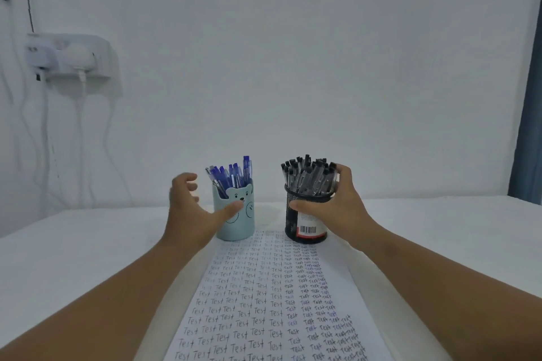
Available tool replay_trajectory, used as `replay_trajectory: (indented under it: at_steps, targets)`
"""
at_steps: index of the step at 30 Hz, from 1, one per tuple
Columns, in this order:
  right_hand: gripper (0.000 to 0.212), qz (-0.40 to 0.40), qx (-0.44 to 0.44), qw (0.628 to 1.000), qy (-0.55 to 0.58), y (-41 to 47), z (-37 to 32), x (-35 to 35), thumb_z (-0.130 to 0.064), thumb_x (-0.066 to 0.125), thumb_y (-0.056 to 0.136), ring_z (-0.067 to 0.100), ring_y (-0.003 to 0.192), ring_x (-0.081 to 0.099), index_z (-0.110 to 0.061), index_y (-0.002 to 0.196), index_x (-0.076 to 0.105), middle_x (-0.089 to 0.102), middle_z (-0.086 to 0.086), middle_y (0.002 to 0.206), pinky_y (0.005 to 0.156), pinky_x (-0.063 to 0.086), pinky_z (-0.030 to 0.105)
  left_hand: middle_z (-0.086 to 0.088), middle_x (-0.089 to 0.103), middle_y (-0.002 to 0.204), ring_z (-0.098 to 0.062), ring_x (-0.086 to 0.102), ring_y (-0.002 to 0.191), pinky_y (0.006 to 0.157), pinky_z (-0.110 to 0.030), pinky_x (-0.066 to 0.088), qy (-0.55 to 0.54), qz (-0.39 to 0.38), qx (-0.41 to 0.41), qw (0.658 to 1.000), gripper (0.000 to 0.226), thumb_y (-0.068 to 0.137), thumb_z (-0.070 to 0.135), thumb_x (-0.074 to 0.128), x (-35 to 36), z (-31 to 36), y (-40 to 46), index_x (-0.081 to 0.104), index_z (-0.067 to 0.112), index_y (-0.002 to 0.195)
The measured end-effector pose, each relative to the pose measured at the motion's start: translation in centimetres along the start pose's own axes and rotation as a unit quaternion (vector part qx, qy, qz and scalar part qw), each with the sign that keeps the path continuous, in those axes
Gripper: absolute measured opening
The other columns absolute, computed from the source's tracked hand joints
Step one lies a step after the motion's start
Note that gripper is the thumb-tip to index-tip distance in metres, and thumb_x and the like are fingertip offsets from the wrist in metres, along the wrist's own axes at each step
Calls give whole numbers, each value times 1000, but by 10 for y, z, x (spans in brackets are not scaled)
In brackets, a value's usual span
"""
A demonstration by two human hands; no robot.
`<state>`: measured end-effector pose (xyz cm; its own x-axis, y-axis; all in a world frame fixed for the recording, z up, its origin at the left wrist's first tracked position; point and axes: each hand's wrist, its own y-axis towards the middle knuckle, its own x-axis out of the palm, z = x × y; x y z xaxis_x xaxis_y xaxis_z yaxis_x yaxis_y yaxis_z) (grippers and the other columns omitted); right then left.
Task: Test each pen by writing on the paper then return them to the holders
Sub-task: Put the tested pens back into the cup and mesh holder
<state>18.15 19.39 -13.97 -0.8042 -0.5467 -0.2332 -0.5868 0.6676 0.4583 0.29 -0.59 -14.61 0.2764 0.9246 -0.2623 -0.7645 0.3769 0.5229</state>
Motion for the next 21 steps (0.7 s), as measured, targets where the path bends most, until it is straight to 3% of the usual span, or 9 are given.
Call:
replay_trajectory:
  at_steps: [3,6,9,10,14,21]
  targets:
    - [119,-36,22,999,-11,-2,8,-3,-42,99,50,13,105,67,-44,143,24,60,-7,127,93,56,42,-2,46,135,-25,53,121,90,-36,47,-53,-108,-89,989,113,67,34,92,6,-7,0,18,27,152]
    - [131,-126,36,986,-102,-11,14,-13,-48,100,45,7,108,63,-44,147,18,58,-14,126,97,53,35,1,59,124,-19,62,111,74,-27,54,-49,-166,-115,978,103,70,18,92,14,-17,4,28,23,150]
    - [125,-184,31,966,-179,-16,17,-18,-48,98,50,-12,106,52,-36,148,21,53,-27,118,79,42,6,1,64,113,-14,65,101,66,-21,55,-17,-179,-111,977,85,70,15,92,16,-21,8,39,23,136]
    - [121,-184,29,966,-180,-15,18,-19,-44,98,53,-15,104,49,-36,147,23,52,-28,117,73,40,2,-1,65,111,-15,66,100,68,-23,56,-10,-183,-110,977,84,70,15,92,16,-19,11,38,25,133]
    - [114,-185,35,967,-170,-10,21,-20,-39,97,57,-15,105,51,-31,147,28,57,-25,117,71,39,2,-9,67,109,-23,69,99,83,-40,61,-16,-195,-107,975,85,67,14,94,22,-13,14,37,26,129]
    - [107,-197,31,965,-171,-7,25,-24,-35,95,63,-12,107,51,-29,148,30,57,-24,117,78,39,5,7,65,109,-5,64,95,69,-18,50,30,-179,-61,981,83,70,35,91,38,-15,4,32,36,128]
